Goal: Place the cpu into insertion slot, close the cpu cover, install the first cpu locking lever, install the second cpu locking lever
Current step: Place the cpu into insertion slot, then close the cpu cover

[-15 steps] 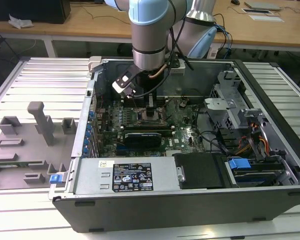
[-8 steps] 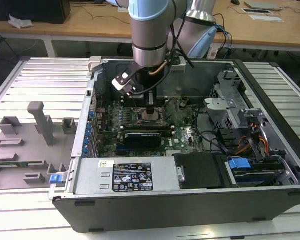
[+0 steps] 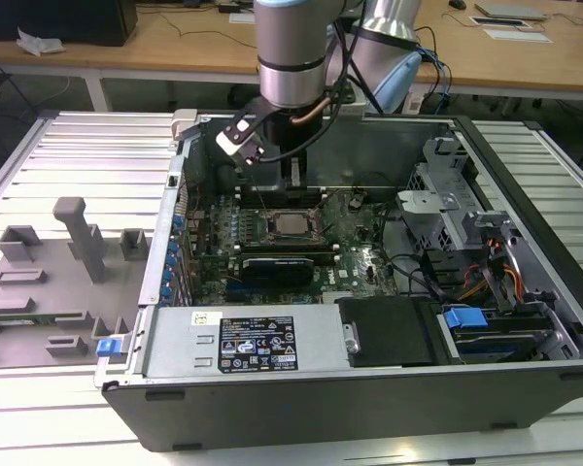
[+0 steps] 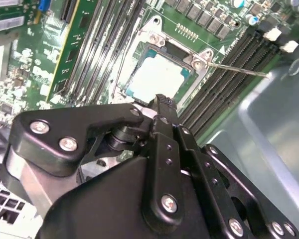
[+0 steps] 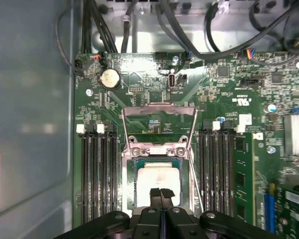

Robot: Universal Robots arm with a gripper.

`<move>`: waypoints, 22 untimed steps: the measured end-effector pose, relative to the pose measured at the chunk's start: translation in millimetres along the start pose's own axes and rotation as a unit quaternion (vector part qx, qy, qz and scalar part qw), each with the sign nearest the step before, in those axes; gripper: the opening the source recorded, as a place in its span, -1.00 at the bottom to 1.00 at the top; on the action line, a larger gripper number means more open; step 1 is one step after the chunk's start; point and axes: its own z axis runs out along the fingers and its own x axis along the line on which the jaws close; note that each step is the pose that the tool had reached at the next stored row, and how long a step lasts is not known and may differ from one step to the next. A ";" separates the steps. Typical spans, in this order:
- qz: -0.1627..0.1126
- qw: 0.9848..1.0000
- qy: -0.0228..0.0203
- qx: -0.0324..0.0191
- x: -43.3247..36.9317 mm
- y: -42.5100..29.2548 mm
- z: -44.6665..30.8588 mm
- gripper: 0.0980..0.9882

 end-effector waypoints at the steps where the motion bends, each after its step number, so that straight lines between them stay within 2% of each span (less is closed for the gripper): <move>1: 0.000 1.000 0.000 0.000 0.1 0.2 -1.8 -0.98; 15: 0.000 1.000 0.000 0.000 0.1 0.2 -2.0 -0.98; 21: 0.000 1.000 0.000 0.000 0.4 1.6 -18.8 -0.98; 22: 0.000 1.000 0.000 0.000 0.6 2.1 -25.0 -0.98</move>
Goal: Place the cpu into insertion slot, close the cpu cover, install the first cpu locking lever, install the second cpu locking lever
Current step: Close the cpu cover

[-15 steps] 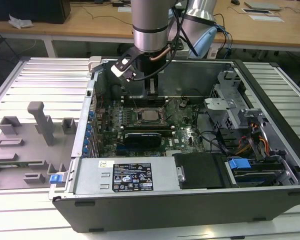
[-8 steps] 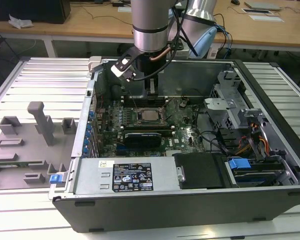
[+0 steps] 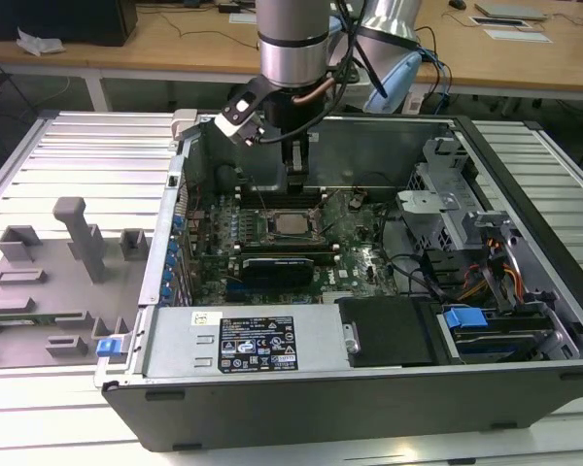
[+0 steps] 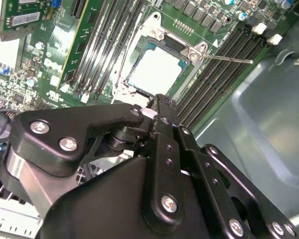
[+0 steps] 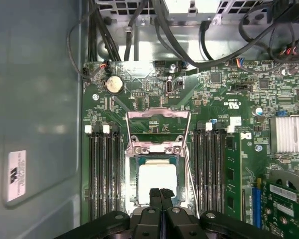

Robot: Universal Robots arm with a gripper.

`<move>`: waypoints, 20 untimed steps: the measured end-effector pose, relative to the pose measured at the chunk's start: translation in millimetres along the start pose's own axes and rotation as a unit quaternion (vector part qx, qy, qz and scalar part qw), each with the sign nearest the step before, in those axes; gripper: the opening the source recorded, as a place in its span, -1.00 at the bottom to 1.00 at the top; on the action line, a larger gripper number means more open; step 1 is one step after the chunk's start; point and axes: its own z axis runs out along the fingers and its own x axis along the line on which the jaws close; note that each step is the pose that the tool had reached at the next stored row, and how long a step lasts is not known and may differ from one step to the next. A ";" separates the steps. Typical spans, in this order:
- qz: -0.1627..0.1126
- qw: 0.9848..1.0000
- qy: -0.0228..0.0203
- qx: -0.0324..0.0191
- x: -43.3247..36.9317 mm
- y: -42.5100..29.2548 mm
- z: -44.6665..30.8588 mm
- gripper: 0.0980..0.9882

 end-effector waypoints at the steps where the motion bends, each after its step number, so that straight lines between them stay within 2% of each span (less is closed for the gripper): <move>1: 0.000 1.000 0.000 0.000 0.1 0.2 -2.2 -0.98; 2: 0.000 1.000 0.000 0.000 0.0 0.2 -2.3 -0.98; 8: 0.000 1.000 0.000 0.004 0.2 12.5 -1.3 -0.98; 10: 0.000 1.000 0.000 0.007 0.2 18.6 -0.8 -0.98; 20: 0.000 1.000 0.000 0.016 0.1 34.4 0.5 -0.98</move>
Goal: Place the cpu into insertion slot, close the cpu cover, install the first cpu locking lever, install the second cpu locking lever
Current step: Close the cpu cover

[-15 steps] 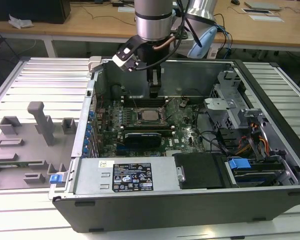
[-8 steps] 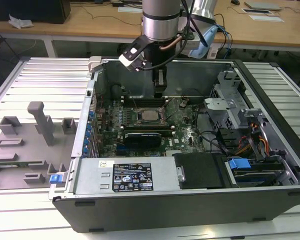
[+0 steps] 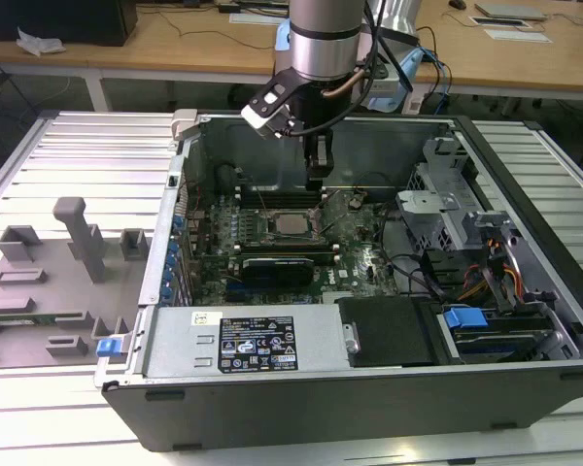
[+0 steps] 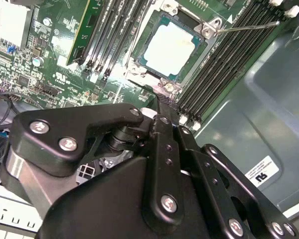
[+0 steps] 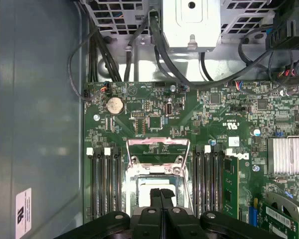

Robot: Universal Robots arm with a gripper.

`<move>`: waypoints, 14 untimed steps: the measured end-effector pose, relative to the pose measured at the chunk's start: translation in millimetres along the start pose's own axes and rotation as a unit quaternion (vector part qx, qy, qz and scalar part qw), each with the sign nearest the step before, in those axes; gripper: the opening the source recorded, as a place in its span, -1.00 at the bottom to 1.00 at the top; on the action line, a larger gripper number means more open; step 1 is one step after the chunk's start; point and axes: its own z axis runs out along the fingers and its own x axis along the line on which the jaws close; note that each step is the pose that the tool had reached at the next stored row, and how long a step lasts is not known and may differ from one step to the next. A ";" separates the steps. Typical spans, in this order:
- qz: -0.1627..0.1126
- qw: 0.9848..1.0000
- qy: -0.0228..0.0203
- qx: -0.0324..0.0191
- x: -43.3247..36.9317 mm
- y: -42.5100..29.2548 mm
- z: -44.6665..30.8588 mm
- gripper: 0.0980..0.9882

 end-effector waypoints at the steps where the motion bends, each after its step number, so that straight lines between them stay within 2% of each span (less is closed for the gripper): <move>1: 0.000 1.000 0.000 0.001 0.0 2.1 0.1 -0.98; 12: 0.000 1.000 0.000 0.014 -0.3 19.7 1.0 -0.98; 14: 0.000 1.000 0.000 0.019 -0.5 25.4 1.3 -0.98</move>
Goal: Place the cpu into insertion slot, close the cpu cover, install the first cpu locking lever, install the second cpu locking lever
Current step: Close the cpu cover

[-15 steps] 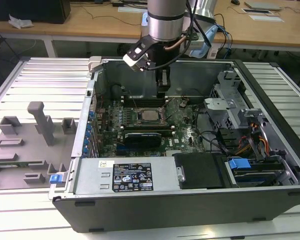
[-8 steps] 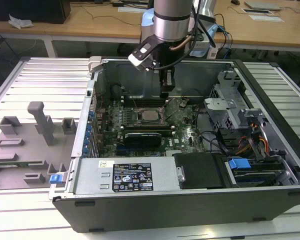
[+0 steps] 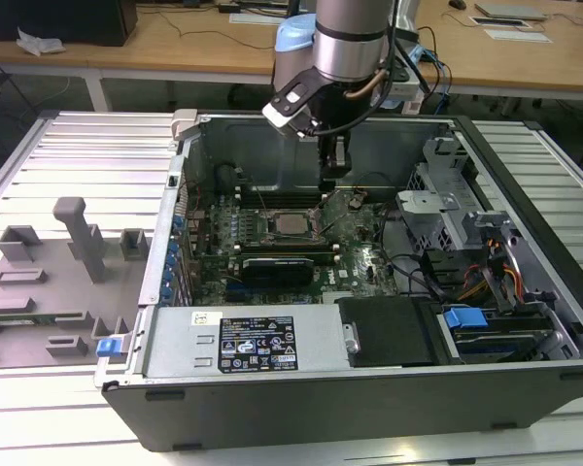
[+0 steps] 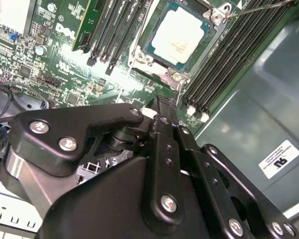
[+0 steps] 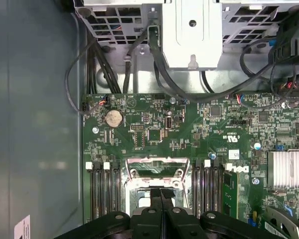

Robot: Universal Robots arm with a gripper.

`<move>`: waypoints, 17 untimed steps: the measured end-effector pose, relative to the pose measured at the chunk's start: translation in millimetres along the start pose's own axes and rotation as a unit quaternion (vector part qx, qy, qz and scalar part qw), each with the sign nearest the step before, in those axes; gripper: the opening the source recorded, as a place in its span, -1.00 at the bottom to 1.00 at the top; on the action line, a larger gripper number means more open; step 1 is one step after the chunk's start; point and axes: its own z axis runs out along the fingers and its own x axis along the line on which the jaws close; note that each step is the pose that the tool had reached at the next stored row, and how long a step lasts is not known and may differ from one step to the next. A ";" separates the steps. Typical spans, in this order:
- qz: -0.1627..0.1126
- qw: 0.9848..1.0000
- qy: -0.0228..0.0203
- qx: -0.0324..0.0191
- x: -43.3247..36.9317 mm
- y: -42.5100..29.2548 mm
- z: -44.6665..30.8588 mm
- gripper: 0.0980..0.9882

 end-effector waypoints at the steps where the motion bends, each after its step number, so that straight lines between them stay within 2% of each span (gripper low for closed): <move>1: 0.000 1.000 0.000 0.002 -0.1 2.4 0.0 -0.98; 6: 0.000 1.000 0.000 0.012 -0.7 15.8 0.2 -0.98; 11: 0.000 1.000 0.000 0.021 -0.7 34.2 0.4 -0.98; 14: 0.000 1.000 0.000 0.024 -0.6 42.5 0.6 -0.98; 17: -0.001 1.000 0.000 0.024 -0.7 45.6 2.4 -0.98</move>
